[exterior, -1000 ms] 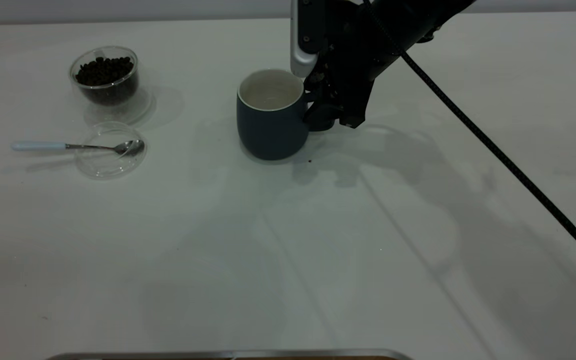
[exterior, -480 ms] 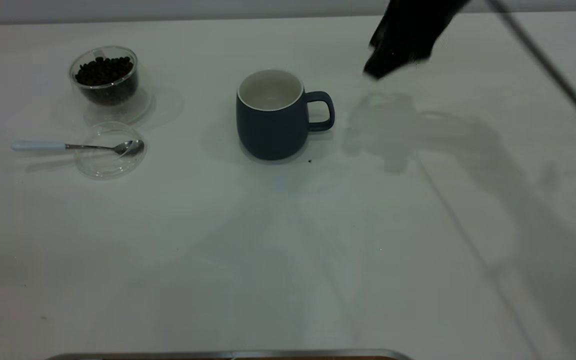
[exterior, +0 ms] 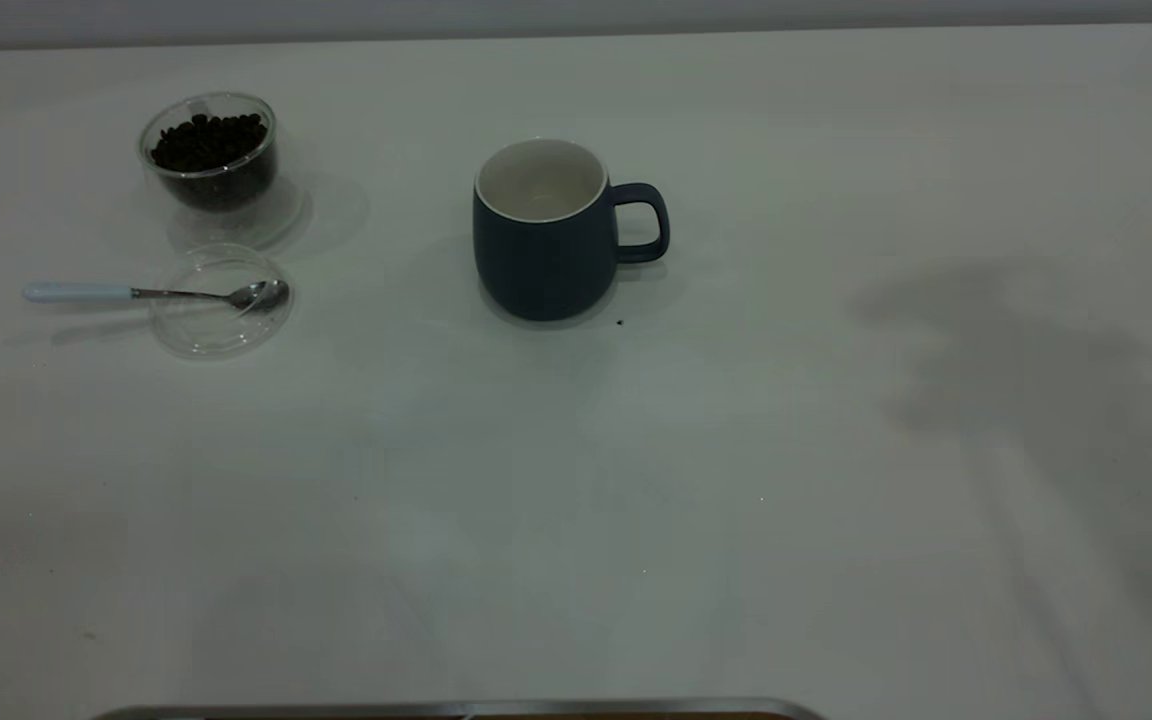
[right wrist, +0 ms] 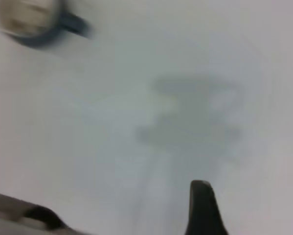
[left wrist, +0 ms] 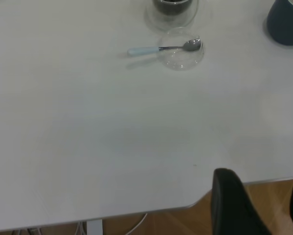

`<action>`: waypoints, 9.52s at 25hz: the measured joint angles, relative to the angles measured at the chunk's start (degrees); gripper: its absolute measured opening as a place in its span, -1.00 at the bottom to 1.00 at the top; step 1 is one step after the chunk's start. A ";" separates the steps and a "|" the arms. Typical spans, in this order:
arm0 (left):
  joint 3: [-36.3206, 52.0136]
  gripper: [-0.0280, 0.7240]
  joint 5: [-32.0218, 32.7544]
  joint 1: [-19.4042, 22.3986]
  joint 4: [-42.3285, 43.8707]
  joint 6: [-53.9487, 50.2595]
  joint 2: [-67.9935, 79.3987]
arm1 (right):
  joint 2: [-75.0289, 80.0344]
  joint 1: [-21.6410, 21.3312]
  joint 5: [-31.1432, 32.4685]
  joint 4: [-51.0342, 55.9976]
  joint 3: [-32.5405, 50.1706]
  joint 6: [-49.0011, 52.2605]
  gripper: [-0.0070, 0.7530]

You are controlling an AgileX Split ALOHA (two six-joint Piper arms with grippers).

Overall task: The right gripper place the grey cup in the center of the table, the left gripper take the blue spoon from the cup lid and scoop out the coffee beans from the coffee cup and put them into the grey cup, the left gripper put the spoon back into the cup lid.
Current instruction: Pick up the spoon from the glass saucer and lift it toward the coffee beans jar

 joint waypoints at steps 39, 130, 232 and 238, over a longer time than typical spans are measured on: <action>0.00 0.03 -0.05 0.00 0.00 0.00 0.00 | -86.18 -8.21 -2.88 -0.16 53.23 9.40 0.42; -38.33 0.11 -28.21 31.71 -48.24 62.04 120.74 | -86.35 -8.21 -2.88 -0.16 53.23 9.31 0.42; -44.04 -0.51 -18.83 25.84 -65.70 74.79 140.67 | -86.35 -8.21 -2.88 -0.16 53.23 9.31 0.42; -44.04 -0.54 -18.16 25.84 -65.70 74.42 140.49 | -86.35 -8.21 -2.88 -0.16 53.23 9.31 0.42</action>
